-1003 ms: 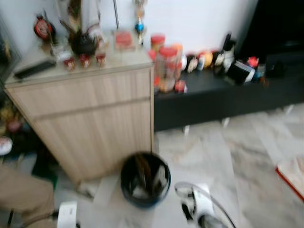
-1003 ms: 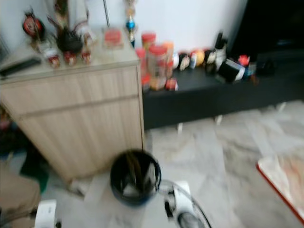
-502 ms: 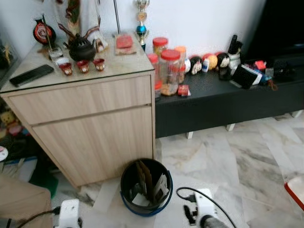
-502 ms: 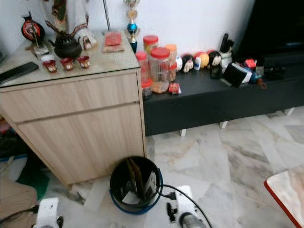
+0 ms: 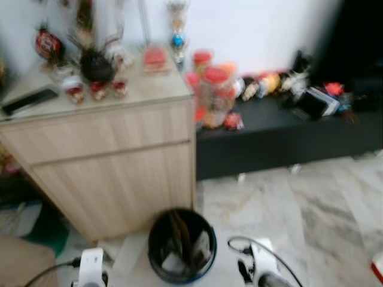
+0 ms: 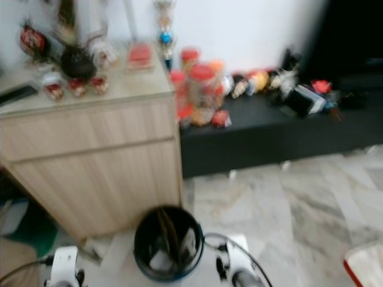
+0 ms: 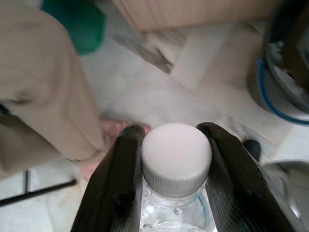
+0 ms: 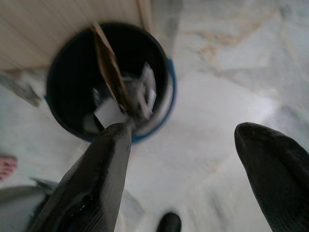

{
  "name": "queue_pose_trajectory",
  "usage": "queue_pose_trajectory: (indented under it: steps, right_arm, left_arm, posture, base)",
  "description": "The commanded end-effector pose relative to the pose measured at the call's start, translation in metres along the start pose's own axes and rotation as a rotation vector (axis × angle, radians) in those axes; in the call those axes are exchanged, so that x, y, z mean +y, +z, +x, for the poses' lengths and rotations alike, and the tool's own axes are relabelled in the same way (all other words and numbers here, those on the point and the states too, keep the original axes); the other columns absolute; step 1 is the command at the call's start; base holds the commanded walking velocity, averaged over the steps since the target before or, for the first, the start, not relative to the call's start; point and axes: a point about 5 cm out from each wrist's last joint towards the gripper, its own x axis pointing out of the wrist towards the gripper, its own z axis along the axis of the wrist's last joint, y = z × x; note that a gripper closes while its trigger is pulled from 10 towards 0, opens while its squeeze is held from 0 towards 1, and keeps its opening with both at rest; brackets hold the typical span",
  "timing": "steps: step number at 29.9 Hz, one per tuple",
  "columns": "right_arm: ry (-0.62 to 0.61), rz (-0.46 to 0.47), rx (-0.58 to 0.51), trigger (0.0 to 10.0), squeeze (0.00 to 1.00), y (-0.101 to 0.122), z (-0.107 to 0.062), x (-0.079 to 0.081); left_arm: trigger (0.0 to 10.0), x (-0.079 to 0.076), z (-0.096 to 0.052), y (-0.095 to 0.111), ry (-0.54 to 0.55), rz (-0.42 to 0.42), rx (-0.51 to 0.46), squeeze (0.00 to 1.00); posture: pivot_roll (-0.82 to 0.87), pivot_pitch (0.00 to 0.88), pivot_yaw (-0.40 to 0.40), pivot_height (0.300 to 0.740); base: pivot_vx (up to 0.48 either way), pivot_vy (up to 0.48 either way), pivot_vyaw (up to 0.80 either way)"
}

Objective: Picking trash to rubbish bin

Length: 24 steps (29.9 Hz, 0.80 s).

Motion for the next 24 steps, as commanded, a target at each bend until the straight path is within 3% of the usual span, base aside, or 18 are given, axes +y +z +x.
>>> queue_pose_trajectory:
  steps: [1, 9, 13, 18, 24]
  right_arm:
    - [-0.023, 0.008, 0.018, 10.0, 0.00, -0.007, -0.002, -0.008]
    - [-0.022, -0.012, 0.021, 10.0, 0.00, -0.007, -0.002, -0.008]
    - [-0.016, -0.025, 0.013, 10.0, 0.00, -0.005, -0.002, -0.008]
    - [0.024, -0.038, -0.016, 10.0, 0.00, 0.009, 0.001, -0.004]
    - [0.115, -0.083, -0.123, 10.0, 0.00, 0.049, 0.007, 0.006]
  left_arm:
    - [10.0, -0.003, 0.001, 0.007, -0.005, -0.011, -0.019, 0.00]
    - [10.0, -0.004, 0.001, 0.007, -0.009, -0.009, -0.022, 0.00]
    - [10.0, -0.010, 0.002, 0.015, -0.037, 0.014, -0.057, 0.00]
    - [10.0, -0.033, 0.005, 0.052, -0.152, 0.093, -0.188, 0.00]
    - [10.0, -0.064, 0.000, 0.108, -0.263, 0.148, -0.388, 0.00]
  posture:
    - [0.13, 0.012, 0.050, 0.740]
    - [0.13, 0.014, 0.048, 0.740]
    - [0.12, 0.017, 0.046, 0.740]
    - [0.12, 0.020, 0.042, 0.740]
    - [0.12, 0.020, 0.040, 0.740]
  base:
    - [0.315, 0.000, 0.00]
    - [0.345, 0.000, 0.00]
    - [0.337, 0.000, 0.44]
    - [0.000, 0.000, 0.00]
    - [0.000, 0.000, 0.00]
